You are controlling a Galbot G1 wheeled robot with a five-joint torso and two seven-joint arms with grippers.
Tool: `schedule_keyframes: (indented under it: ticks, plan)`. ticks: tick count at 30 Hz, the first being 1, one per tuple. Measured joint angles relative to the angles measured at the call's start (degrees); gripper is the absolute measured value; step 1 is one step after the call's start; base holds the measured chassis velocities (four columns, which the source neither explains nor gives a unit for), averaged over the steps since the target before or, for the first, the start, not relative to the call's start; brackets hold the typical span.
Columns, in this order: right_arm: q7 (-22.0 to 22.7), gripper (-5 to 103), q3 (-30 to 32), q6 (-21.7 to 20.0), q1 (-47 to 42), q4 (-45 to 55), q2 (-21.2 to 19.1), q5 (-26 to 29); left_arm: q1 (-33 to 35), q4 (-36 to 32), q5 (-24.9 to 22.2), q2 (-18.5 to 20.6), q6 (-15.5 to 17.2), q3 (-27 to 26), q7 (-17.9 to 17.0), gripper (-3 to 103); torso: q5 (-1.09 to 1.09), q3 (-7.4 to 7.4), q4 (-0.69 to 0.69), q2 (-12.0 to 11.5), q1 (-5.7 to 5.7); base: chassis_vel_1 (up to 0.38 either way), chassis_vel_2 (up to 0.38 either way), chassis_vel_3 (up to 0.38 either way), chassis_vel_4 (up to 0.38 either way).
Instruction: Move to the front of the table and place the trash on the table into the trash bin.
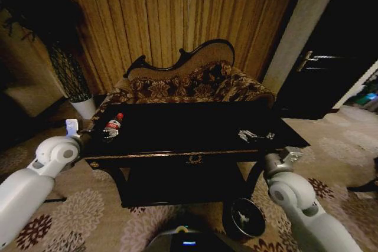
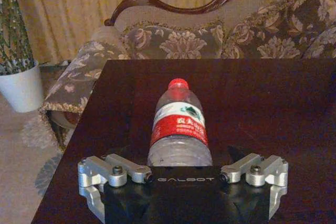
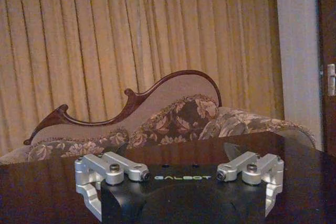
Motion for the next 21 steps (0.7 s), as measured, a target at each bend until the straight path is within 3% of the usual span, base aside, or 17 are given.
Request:
schedule_keyframes:
  ticks: [12,14,20,21]
  plan:
    - [0.0,100,0.1,0.9,0.3,-1.0,-0.4,0.0,0.1,0.7,-1.2,-1.2,0.0,0.0,0.1,101,0.00,0.00,0.00,0.0,-0.01,0.000,0.000,0.000,0.000]
    - [0.0,100,0.1,1.0,0.4,-1.1,-0.5,0.0,0.0,0.6,-1.7,-1.2,0.0,0.0,0.0,97,0.00,0.00,0.00,0.0,0.00,0.000,0.000,0.000,0.000]
    - [0.0,100,0.0,1.1,1.2,-1.5,-0.6,0.1,-0.3,0.5,-3.2,-1.4,0.0,0.1,-0.3,71,0.00,0.00,0.00,0.0,0.00,0.000,0.000,0.000,0.000]
    - [0.0,100,0.0,1.1,1.2,-1.5,-0.6,0.1,-0.3,0.5,-3.2,-1.4,0.0,0.1,-0.3,71,0.00,0.00,0.00,0.0,0.00,0.000,0.000,0.000,0.000]
